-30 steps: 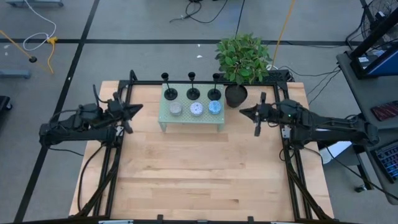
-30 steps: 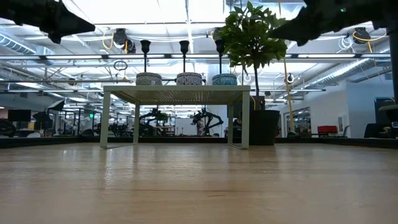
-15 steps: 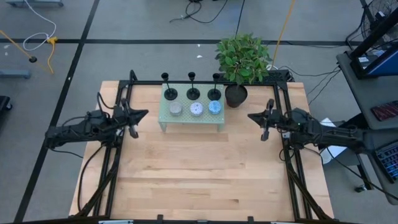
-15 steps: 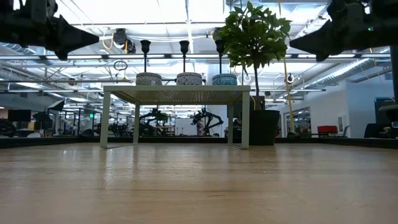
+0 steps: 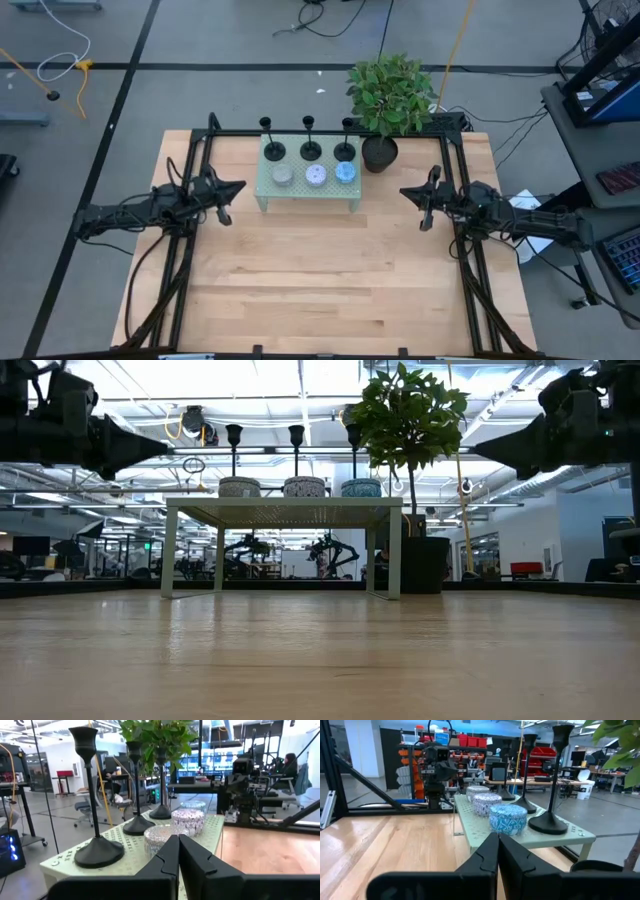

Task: Pick & Place candle stick holders
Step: Return to Home Position

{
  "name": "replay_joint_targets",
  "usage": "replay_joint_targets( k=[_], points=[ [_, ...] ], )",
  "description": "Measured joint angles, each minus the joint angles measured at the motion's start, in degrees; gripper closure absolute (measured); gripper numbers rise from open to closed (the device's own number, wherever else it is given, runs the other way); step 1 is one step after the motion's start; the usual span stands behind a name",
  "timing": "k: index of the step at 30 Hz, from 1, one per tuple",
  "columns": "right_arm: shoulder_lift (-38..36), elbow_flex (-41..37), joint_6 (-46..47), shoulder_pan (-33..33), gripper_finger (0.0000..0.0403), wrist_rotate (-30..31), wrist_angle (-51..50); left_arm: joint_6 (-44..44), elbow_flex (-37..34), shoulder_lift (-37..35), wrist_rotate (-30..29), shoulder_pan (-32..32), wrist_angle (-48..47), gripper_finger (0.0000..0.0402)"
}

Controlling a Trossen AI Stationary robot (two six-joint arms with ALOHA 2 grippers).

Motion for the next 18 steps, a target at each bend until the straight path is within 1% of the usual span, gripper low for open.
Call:
replay_joint_targets(
  k=[3,6,10,18],
  points=[
    [-0.1,-0.6,0.3,0.0,0.0403,-2.5,0.0,0.1,0.1,0.0,0.0,0.0,0.2,0.0397],
    [-0.1,-1.6,0.5,0.0,0.0403,-5.7,0.2,0.7,0.1,0.0,0.0,0.0,0.3,0.0395],
    [-0.2,-2.9,1.9,0.0,0.0403,-5.9,2.8,0.2,0.1,0.0,0.1,0.0,-0.3,0.0381],
    [-0.1,-3.0,2.0,0.0,0.0403,-5.9,2.2,-2.3,0.1,0.0,0.1,0.0,-3.7,0.0378]
  ],
)
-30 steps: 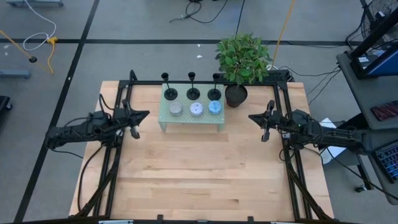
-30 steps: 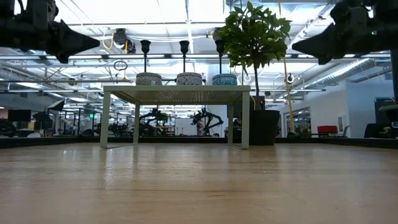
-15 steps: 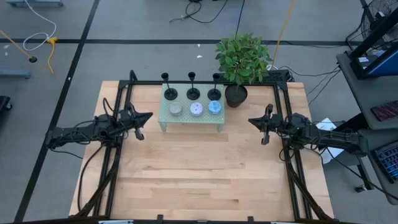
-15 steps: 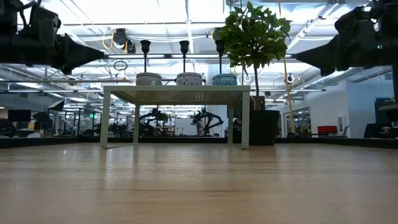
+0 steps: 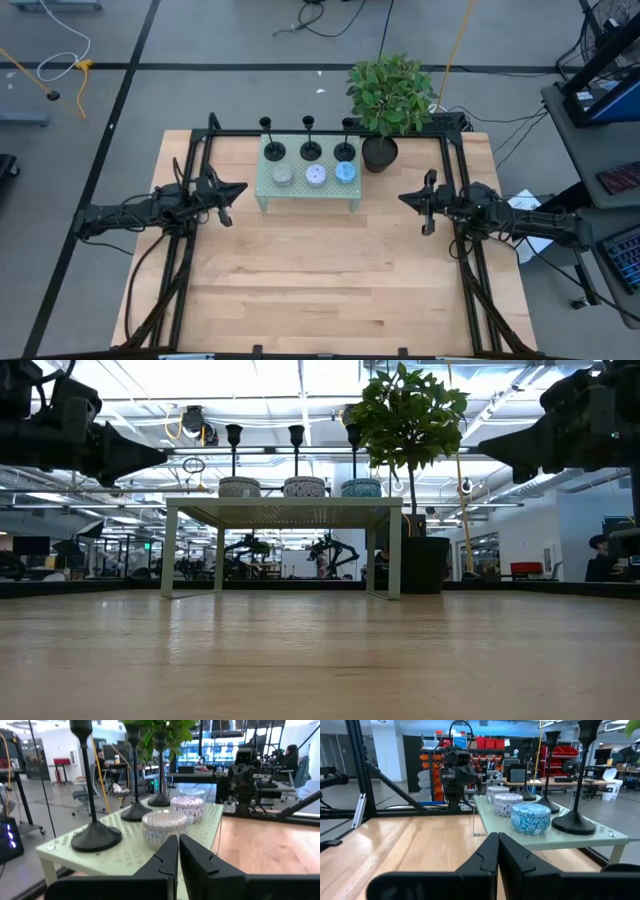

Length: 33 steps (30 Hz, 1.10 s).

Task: Pick & Place candle stick holders
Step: Return to Home Position

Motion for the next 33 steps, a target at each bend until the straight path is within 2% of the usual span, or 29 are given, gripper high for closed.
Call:
replay_joint_targets(
  k=[22,33],
  points=[
    [0.2,-0.2,9.6,0.0,0.0403,0.3,-11.6,-0.5,0.0,0.0,0.0,0.0,-0.8,0.0378],
    [0.1,-0.2,10.0,0.1,0.0403,0.3,-12.1,-0.5,0.1,0.0,0.0,0.0,-0.8,0.0378]
  ],
)
